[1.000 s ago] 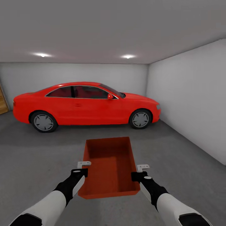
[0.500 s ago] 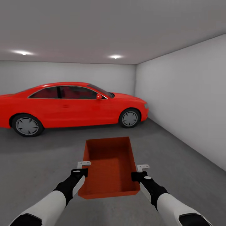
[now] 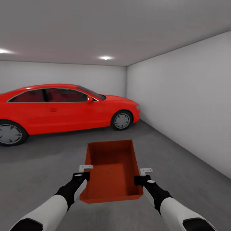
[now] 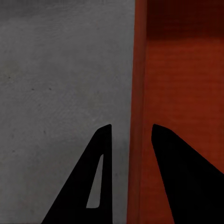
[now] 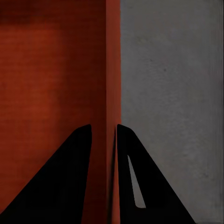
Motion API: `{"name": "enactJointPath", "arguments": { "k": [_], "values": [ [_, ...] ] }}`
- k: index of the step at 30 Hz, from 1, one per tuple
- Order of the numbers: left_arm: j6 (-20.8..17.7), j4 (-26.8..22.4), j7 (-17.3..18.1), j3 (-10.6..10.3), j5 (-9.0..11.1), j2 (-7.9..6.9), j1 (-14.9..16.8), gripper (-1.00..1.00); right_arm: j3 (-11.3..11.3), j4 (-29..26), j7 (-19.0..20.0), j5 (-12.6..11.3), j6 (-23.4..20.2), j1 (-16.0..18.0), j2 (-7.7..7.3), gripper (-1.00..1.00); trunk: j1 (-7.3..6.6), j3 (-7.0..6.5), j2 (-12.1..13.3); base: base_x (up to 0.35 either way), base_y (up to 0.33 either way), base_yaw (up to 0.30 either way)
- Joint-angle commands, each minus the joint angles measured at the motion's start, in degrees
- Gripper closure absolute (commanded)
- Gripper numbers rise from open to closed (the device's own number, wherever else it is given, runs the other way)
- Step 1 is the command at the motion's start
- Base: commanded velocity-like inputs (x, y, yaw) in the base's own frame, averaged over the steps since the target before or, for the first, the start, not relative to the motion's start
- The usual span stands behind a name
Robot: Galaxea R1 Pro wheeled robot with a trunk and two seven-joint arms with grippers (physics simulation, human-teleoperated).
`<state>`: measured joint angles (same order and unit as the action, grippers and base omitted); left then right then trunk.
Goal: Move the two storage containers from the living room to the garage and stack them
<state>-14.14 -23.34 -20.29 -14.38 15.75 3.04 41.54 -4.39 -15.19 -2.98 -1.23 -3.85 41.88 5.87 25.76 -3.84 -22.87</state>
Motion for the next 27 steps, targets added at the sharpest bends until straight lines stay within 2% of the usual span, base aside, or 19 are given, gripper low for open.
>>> {"name": "enactJointPath", "arguments": {
  "k": [1,27],
  "values": [
    [4.3,-0.3,-0.9,-0.6,-0.1,-0.14,0.0,1.00,-0.3,0.1,-0.8,-0.7,-0.4,0.0,-0.07,1.00,0.02,0.03,-0.1,0.000,0.000,-0.245],
    [4.3,-0.3,-0.9,-0.6,-0.1,-0.14,0.0,1.00,-0.2,0.1,-0.8,-0.7,-0.4,0.0,-0.15,1.00,0.02,0.03,-0.1,0.000,0.000,-0.245]
  ]
}}
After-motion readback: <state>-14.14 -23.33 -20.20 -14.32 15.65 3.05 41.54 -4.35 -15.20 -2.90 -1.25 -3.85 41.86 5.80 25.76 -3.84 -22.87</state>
